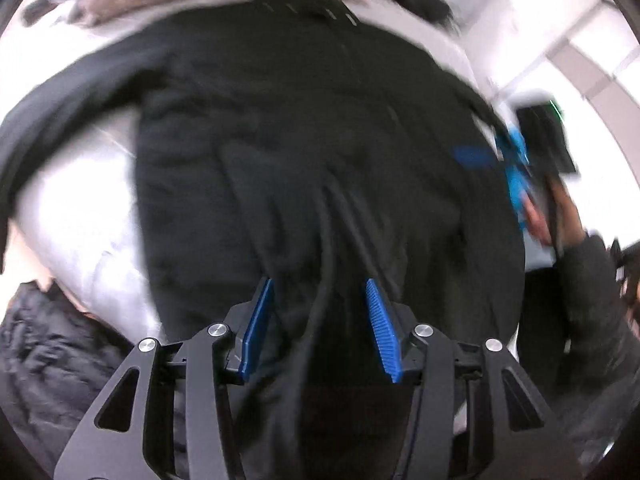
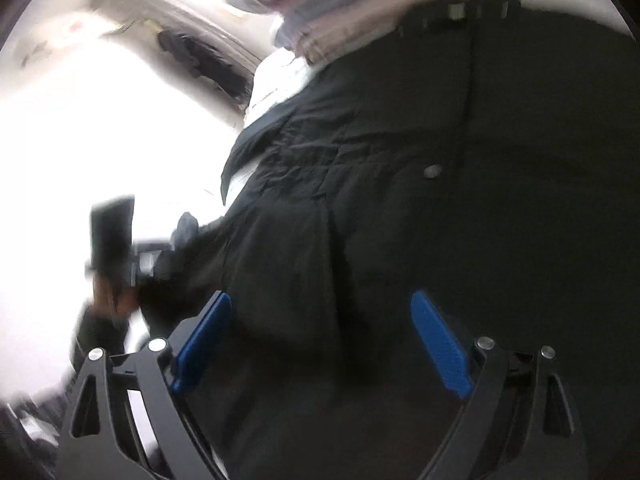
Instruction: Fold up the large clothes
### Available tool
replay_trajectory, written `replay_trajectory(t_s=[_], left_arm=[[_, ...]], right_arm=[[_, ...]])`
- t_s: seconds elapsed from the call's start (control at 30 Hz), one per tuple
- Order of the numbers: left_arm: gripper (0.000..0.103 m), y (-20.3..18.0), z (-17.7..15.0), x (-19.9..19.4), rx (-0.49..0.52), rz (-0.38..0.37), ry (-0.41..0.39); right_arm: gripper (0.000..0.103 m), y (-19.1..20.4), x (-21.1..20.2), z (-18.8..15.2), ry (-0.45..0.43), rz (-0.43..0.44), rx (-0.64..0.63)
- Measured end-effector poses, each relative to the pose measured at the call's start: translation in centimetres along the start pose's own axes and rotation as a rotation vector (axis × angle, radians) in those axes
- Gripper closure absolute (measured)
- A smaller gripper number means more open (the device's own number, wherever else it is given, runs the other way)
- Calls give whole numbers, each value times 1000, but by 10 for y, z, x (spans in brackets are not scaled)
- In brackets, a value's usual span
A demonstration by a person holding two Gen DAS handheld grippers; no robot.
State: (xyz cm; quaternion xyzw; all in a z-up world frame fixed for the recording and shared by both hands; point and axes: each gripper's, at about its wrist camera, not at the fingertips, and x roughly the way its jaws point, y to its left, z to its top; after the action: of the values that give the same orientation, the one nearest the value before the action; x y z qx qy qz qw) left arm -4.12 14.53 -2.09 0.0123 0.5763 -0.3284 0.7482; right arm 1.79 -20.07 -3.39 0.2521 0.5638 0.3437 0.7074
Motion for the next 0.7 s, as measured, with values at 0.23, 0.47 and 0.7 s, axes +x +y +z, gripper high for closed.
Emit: replay_trajectory(t_s=[0.23,0.47,0.7], left_arm=[[56,-36,-63,-14,188,-131,77],[31,-40,-60,-57,107,-87,-76],[9,-93,-6,-51,110,81,-326]], right_arm=[[13,53,30,-48,305,225,-198],[13,71,-26,-126,342,109,-272],[13,68,-96,-114,-248,-226,-170]])
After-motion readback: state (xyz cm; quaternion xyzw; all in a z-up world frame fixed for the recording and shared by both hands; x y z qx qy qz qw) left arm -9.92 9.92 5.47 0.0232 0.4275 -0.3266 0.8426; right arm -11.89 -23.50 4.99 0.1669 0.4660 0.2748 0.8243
